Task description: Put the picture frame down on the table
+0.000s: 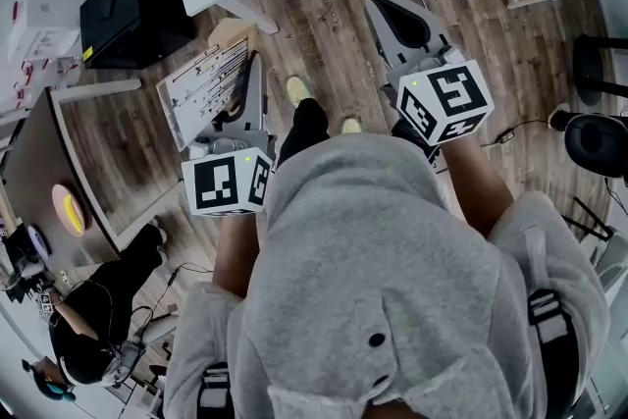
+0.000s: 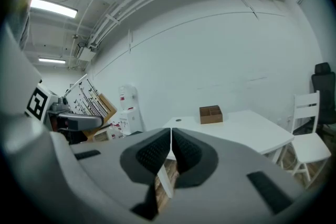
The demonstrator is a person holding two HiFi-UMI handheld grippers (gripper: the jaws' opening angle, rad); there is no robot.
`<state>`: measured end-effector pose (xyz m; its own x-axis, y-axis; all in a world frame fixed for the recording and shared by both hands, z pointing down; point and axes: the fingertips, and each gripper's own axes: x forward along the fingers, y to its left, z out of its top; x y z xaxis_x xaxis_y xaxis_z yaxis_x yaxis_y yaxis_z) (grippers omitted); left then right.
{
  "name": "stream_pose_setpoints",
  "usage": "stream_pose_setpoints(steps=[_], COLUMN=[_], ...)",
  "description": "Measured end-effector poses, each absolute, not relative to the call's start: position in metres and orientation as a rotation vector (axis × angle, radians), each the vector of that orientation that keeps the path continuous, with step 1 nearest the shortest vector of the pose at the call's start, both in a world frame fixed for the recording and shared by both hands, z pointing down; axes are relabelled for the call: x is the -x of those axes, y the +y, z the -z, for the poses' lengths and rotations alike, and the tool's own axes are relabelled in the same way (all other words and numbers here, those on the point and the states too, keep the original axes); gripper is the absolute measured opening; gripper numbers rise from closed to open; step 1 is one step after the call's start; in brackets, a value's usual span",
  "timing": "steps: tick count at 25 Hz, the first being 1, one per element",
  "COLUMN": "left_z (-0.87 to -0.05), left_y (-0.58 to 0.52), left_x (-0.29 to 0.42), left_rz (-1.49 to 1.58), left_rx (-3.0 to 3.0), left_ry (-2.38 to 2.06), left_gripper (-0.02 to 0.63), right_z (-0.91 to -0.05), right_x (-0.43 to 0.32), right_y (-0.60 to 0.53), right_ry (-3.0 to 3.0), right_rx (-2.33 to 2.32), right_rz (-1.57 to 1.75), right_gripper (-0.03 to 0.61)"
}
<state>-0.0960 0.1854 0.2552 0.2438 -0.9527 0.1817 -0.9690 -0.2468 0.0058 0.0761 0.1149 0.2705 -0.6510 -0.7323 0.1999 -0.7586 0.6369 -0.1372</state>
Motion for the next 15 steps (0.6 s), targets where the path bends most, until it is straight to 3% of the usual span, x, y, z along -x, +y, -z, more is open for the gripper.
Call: stream_pose_setpoints(steps=[15], left_z=[-0.258], left_y=[0.119], left_x=[0.150], left_rz=[-0.201], left_rx=[-2.412], left_ry=[-1.790], left_gripper=[0.196], right_z=[-0.263], right_x=[-0.016], right_y=[0.057], right_ry=[-2.714], right_rx=[-1.255], right_rz=[-0.288], right_gripper=[0.029])
